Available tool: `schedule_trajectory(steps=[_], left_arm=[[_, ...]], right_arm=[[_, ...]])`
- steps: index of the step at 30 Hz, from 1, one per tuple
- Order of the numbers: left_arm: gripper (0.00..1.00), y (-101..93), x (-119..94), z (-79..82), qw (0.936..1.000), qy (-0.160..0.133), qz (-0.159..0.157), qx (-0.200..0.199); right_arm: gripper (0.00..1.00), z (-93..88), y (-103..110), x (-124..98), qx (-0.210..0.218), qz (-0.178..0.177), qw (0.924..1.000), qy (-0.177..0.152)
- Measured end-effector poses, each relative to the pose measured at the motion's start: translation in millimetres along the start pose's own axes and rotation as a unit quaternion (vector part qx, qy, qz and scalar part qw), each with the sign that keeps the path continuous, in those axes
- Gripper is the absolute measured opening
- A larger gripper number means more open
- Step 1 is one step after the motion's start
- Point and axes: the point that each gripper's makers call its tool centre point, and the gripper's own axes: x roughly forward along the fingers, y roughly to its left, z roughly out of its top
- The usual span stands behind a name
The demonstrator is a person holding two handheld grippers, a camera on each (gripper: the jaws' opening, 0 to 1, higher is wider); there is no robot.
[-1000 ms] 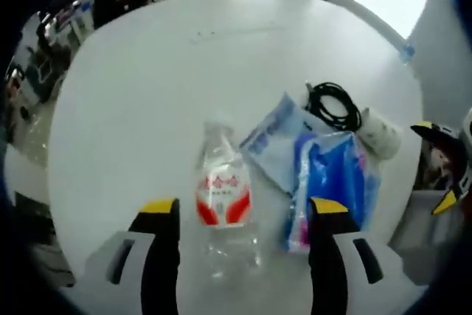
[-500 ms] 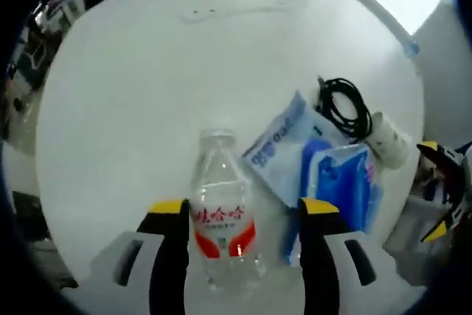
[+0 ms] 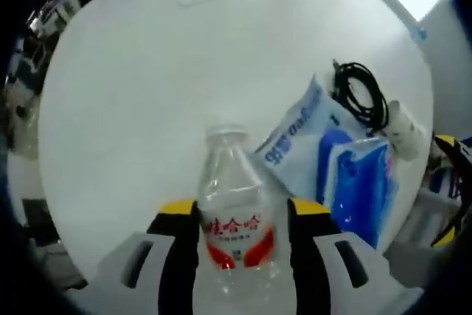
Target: Arrange the tabletop items into an orderly group along one side of the table until the central work area is clear of visible clutter.
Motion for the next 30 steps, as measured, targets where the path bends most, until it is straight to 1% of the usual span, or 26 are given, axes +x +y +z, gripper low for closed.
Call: schedule_trajectory(steps=[2,5,6,7,10,14,16,19,24,30], left_arm=[[0.43,3.6,2.8,-0.4,0.9999,0.003,0.011,-0.008],[0.41,6.9,5.3,-1.5,0.9998,0.012,0.019,-0.002],[0.41,5.2,7.0,-1.7,0.9996,0.013,0.011,-0.021],[0.41,6.8,7.6,-1.7,0.9993,0.012,0.014,-0.032],[0.41,5.9,8.4,-2.3,0.9995,0.015,0.008,-0.026],[0.41,6.1,8.4,-3.1,0.9992,0.011,0.007,-0.038],[0.4,7.3,8.6,-1.9,0.9991,0.01,0.006,-0.04],[0.4,7.5,8.4,-1.9,0.999,0.004,0.004,-0.045],[0.39,10.8,6.6,0.5,0.9971,-0.022,0.001,-0.073],[0.38,11.4,2.9,-0.4,0.9957,-0.043,0.001,-0.082]], right_arm=[[0.99,-0.4,-3.2,-0.7,0.0,-0.006,1.0,0.001],[0.99,-0.2,-8.3,-2.8,-0.001,-0.018,0.9998,0.0],[0.99,0.3,-9.1,-3.2,-0.001,-0.019,0.9998,-0.001],[0.99,1.0,-10.0,-3.8,0.002,-0.019,0.9998,-0.002],[0.99,2.0,-9.8,-4.4,0.009,-0.016,0.9998,-0.005],[0.99,3.5,-7.8,-5.3,0.025,-0.001,0.9996,-0.009],[0.99,1.5,-9.4,-5.2,0.02,-0.006,0.9998,-0.004],[0.99,-0.6,-12.2,-5.5,0.014,-0.014,0.9998,0.0],[0.99,-4.9,-12.5,-5.9,0.011,-0.012,0.9998,0.012],[0.99,-7.2,-14.0,-6.6,0.011,-0.01,0.9998,0.015]])
